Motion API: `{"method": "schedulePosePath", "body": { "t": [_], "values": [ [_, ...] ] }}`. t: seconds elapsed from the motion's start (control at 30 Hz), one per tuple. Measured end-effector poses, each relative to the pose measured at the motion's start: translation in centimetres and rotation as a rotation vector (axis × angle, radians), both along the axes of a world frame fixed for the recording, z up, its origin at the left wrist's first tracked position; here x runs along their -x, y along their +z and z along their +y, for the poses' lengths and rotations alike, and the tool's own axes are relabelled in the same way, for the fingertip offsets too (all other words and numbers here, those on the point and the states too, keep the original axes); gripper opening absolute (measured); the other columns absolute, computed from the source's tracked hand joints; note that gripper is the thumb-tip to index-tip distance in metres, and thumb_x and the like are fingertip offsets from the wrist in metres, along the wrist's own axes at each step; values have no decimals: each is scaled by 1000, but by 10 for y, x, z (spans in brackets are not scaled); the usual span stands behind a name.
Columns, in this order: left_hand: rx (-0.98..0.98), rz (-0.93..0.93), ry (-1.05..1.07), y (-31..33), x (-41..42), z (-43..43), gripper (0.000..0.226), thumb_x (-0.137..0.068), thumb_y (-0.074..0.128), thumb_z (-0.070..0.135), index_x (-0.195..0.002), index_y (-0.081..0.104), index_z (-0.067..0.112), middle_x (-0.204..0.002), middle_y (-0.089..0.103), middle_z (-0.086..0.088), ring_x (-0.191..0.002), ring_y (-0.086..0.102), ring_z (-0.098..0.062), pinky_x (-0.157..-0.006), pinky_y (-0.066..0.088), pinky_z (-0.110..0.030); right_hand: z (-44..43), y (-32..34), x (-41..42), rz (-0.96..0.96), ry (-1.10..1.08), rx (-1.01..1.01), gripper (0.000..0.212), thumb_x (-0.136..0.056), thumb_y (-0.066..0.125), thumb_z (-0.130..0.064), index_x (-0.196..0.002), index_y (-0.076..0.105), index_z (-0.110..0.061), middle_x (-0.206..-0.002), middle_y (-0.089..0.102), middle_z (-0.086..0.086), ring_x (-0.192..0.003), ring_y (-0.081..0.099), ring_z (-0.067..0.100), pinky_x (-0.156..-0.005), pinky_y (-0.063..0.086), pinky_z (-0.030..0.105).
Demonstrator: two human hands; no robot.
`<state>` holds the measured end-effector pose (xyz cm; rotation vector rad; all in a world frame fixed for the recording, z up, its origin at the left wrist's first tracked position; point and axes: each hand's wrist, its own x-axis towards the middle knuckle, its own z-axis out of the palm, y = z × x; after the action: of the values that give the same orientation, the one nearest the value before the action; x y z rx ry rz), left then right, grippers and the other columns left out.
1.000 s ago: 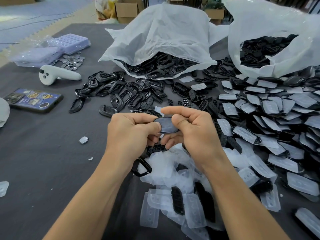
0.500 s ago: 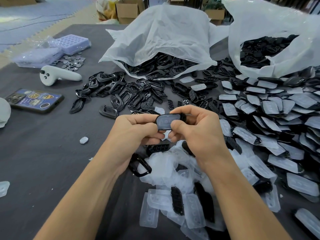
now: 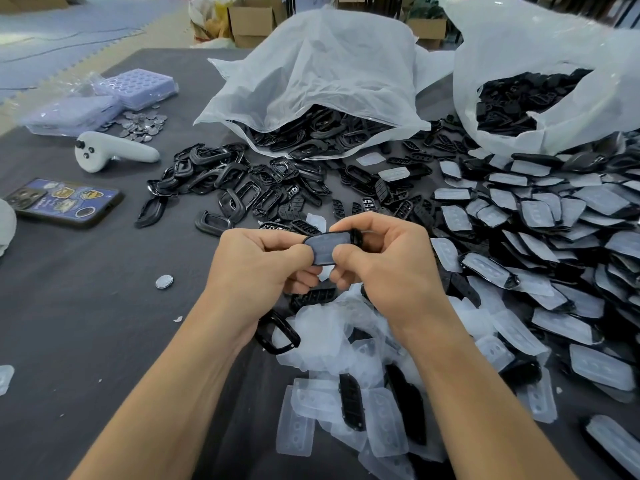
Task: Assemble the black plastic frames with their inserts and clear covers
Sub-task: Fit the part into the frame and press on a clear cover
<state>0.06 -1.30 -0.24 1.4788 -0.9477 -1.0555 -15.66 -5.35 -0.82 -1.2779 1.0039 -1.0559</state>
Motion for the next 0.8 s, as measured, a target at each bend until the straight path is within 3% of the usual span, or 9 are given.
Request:
{"method": "schedulePosePath", "body": {
  "t": [0.1, 0.2, 0.3, 0.4, 0.47, 0.57, 0.63, 0.7, 0.8],
  "values": [
    [12, -8, 18, -1, 2, 0, 28, -86, 66, -9, -72, 82, 8, -65, 73, -15, -51, 64, -15, -49, 53, -21, 3, 0, 0, 148, -53, 90, 29, -81, 68, 7, -95, 75, -19, -73, 75, 1, -57, 67, 12, -57, 54, 27],
    [6, 0, 51, -2, 3, 0, 28, -86, 66, -9, -73, 82, 10, -63, 73, -13, -50, 64, -15, -48, 52, -22, 8, 1, 1, 463, -41, 393, 50, -76, 78, -6, -117, 72, -33, -107, 72, -20, -85, 63, -4, -79, 52, 15],
    [-30, 55, 71, -1, 0, 0, 35, -86, 65, -9, -96, 80, 21, -64, 73, -14, -48, 64, -16, -47, 51, -21, 11, 0, -1, 613, 4, 517, 52, -73, 83, -7, -115, 74, -35, -121, 66, -24, -92, 54, -10, -87, 42, 6],
    [-83, 140, 36, 1, -6, -2, 38, -86, 62, -4, -105, 80, 23, -66, 73, -13, -47, 62, -14, -45, 49, -20, 10, -1, -2, 542, -54, 428, 34, -79, 81, -7, -99, 79, -35, -110, 72, -23, -81, 63, 0, -72, 47, 10],
    [-97, 222, -24, 3, -5, -2, 32, -91, 57, 3, -92, 85, 19, -63, 70, -9, -45, 58, -12, -43, 46, -19, 9, 1, 0, 433, -54, 360, 27, -83, 79, -7, -91, 81, -33, -94, 76, -18, -71, 67, 5, -64, 54, 21],
    [-57, 349, -33, 3, -7, -3, 39, -103, 55, 22, -77, 82, 14, -56, 64, -4, -43, 53, -11, -41, 42, -19, 6, 6, 1, 223, -17, 145, 20, -85, 77, -7, -85, 82, -26, -68, 72, -2, -55, 57, 9, -55, 48, 26],
    [-2, 316, -52, 2, -10, -2, 28, -98, 62, 28, -84, 83, 15, -56, 61, -2, -44, 48, -11, -42, 39, -19, 3, 8, 2, 78, -8, -27, 18, -87, 75, -4, -81, 80, -19, -71, 73, 11, -53, 56, 10, -53, 47, 21],
    [46, 257, -87, 1, -10, -1, 14, -92, 70, 15, -94, 83, 14, -55, 55, 0, -46, 43, -9, -43, 35, -17, 0, 9, 3, -6, 26, -146, 19, -90, 72, -2, -80, 79, -16, -74, 76, 12, -52, 56, 12, -50, 45, 19],
    [53, 241, -74, -2, -9, -1, 23, -79, 77, 8, -102, 80, 9, -56, 51, 3, -46, 39, -5, -43, 31, -14, 1, 9, 3, -51, 95, -233, 12, -93, 68, -2, -86, 77, -8, -81, 77, 14, -51, 56, 14, -46, 42, 19]
  ]
}}
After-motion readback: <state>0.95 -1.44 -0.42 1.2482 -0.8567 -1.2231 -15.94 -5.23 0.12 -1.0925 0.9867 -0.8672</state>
